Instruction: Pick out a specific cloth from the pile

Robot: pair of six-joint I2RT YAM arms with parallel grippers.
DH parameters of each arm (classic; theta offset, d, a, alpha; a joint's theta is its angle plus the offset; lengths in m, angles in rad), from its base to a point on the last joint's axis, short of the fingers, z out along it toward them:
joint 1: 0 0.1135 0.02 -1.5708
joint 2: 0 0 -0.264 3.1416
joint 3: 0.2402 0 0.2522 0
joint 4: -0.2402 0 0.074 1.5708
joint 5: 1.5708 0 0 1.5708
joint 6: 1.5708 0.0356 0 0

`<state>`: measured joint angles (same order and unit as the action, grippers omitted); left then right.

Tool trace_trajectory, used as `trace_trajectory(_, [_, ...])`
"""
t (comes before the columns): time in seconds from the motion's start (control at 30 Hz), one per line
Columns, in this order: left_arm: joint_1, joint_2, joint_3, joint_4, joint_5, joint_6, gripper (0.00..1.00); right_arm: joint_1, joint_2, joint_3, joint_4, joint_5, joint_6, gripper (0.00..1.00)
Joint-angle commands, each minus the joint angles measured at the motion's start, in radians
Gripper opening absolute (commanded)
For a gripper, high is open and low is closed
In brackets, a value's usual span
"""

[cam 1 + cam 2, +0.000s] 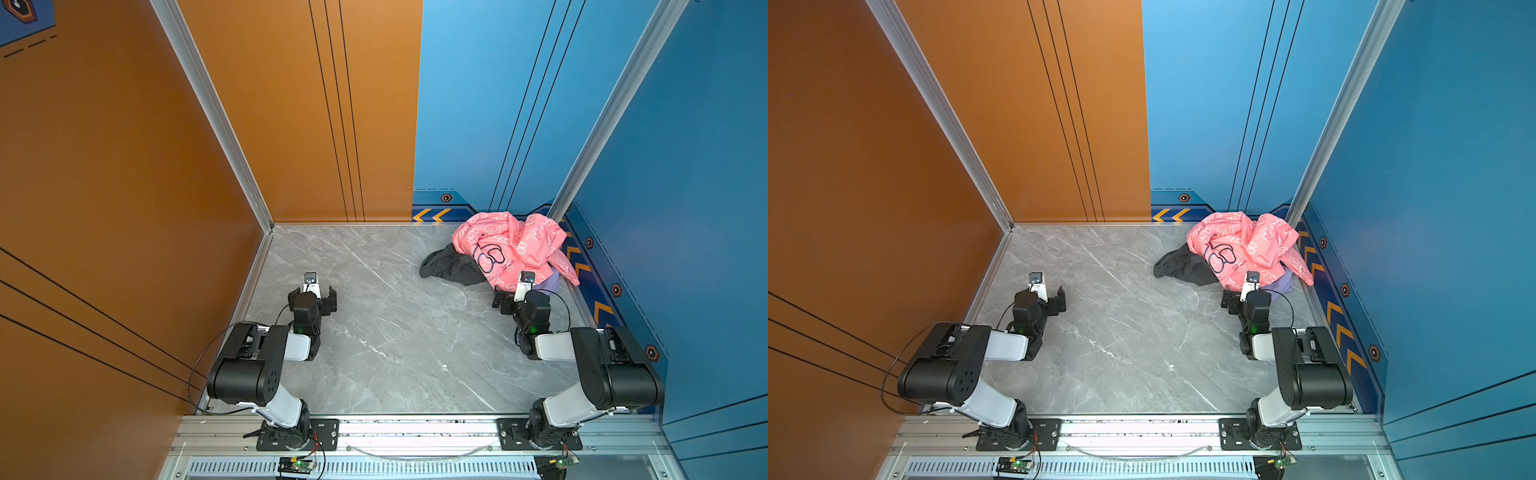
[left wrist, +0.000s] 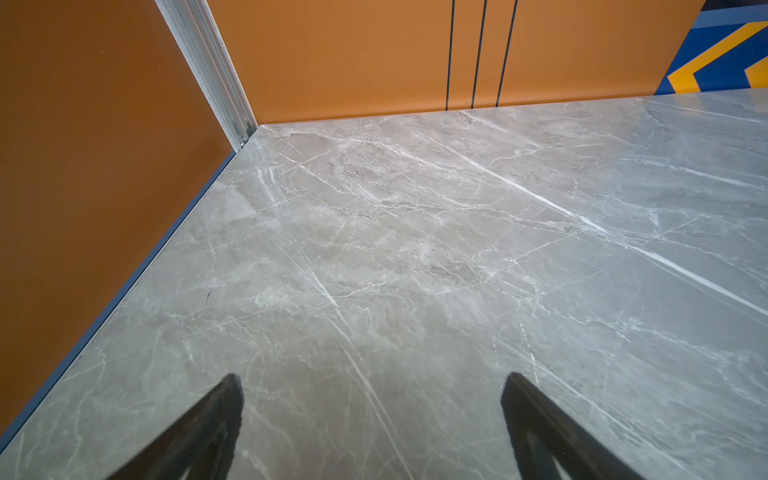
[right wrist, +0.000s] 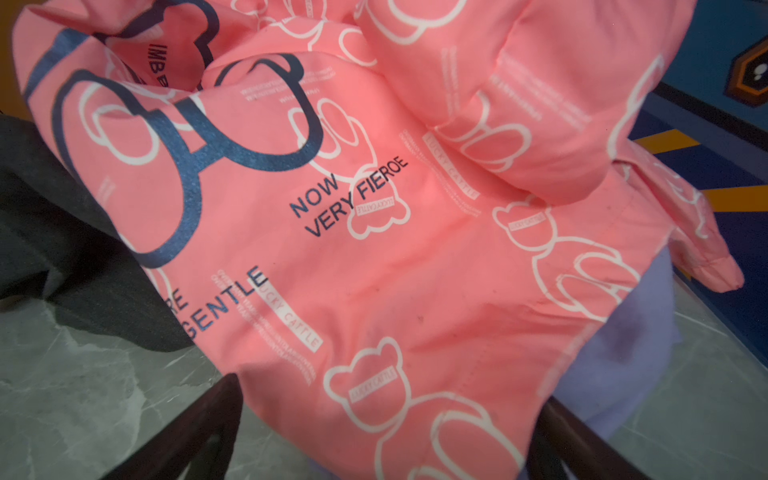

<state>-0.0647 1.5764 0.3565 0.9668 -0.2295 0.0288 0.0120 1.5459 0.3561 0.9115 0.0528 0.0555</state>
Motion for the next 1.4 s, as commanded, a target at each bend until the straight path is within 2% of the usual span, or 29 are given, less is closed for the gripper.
trace_trajectory(0.0, [0.000, -0.011, 0.009, -0.010, 0.021, 0.002, 0.98, -0.003, 0.002, 0.015, 0.003, -0.012, 0.001, 1.00])
trace_trajectory(1.03, [0.000, -0.009, 0.010, -0.010, 0.024, 0.003, 0.98, -0.007, 0.000, 0.018, -0.003, 0.001, 0.012, 1.00])
trace_trajectory(1.2, [0.002, -0.010, 0.011, -0.011, 0.029, 0.002, 0.98, -0.004, -0.108, 0.025, -0.106, 0.048, 0.024, 1.00])
trace_trajectory(1.37, [0.011, -0.008, 0.014, -0.014, -0.006, -0.021, 0.98, 0.023, -0.286, 0.062, -0.340, 0.059, 0.000, 1.00])
